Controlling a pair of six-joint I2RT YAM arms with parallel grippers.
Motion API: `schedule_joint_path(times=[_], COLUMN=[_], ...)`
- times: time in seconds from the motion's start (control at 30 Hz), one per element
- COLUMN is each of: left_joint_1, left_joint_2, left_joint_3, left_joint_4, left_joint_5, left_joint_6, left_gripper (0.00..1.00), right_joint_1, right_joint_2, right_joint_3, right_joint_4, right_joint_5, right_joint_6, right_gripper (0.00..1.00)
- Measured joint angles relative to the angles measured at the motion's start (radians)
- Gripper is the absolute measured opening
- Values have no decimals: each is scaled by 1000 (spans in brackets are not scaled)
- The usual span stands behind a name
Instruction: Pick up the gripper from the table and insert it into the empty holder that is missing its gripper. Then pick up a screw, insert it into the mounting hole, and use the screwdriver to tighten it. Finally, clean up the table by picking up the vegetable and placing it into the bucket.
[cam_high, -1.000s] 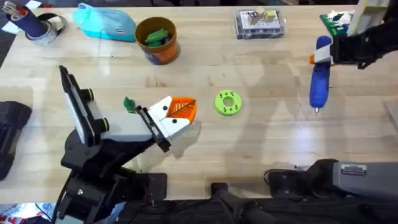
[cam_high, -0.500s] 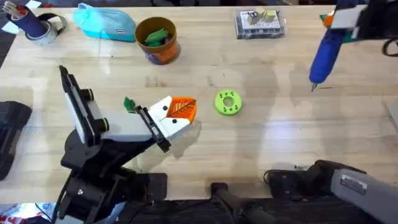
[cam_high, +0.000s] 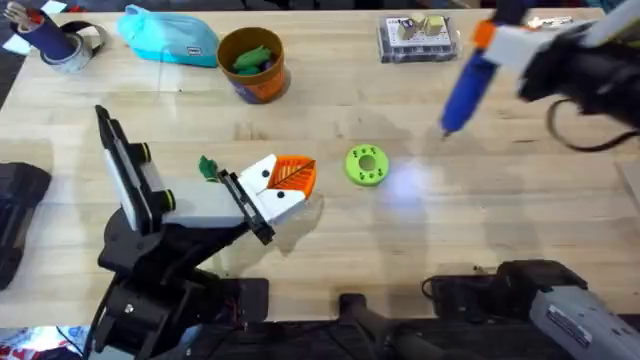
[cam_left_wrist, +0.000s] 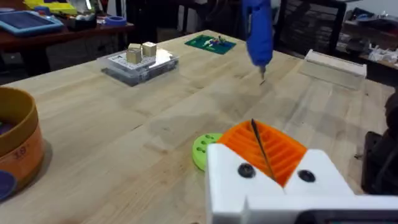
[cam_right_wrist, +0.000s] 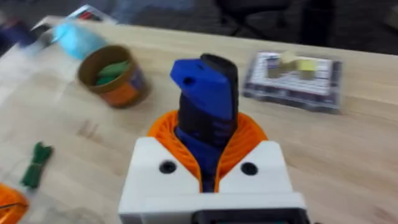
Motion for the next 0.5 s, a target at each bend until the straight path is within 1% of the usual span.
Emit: schedule_joint_path(times=[0.13, 0.23, 0.4, 0.5], left_joint_1=[0, 0, 0, 0], left_joint_2=[0, 0, 0, 0], left_joint_3=[0, 0, 0, 0], left_joint_4=[0, 0, 0, 0], left_joint_5=[0, 0, 0, 0], left_joint_6=[0, 0, 0, 0], left_gripper=[10, 10, 10, 10], right_joint_1=[157, 278, 488, 598], right_joint_2=[18, 64, 167, 219], right_joint_3=[-65, -69, -71, -74], right_joint_4=[163, 276, 515, 648], right_joint_5=[-13, -20, -23, -32], right_joint_6=[65, 118, 190, 222], right_gripper=[83, 82, 82, 81])
